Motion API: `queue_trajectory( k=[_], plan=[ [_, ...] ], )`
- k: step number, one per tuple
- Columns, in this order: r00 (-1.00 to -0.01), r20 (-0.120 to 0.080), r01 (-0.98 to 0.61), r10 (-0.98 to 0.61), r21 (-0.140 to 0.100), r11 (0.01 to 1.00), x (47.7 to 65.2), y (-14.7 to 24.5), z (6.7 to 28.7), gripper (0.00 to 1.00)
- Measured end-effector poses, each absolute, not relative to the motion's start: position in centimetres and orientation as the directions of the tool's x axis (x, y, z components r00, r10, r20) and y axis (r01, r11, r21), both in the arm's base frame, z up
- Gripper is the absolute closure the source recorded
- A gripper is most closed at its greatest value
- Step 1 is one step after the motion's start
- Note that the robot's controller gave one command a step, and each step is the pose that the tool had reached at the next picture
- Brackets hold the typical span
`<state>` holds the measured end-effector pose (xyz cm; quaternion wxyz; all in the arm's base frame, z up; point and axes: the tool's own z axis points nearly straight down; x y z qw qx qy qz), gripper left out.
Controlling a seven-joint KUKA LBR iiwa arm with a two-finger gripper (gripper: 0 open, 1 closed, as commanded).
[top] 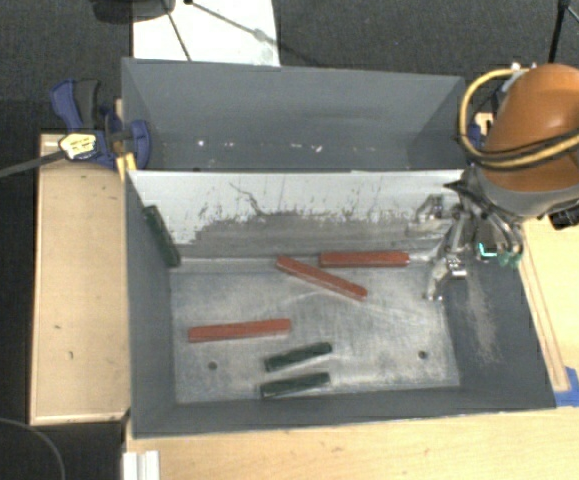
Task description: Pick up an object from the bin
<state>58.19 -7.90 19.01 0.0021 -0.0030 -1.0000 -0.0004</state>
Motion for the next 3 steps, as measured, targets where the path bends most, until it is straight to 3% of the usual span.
queue_trajectory(
  k=[1, 2, 3],
  plan=[
    [-1.000, -0.004, 0.004, 0.004, 0.000, 1.000, 58.4, -7.9, 19.4, 0.00],
    [-0.998, -0.010, -0.054, -0.054, -0.002, 0.999, 58.6, -6.5, 14.4, 0.00],
    [-0.978, -0.012, -0.210, -0.210, -0.002, 0.978, 57.1, -1.0, 7.9, 1.00]
  ],
)
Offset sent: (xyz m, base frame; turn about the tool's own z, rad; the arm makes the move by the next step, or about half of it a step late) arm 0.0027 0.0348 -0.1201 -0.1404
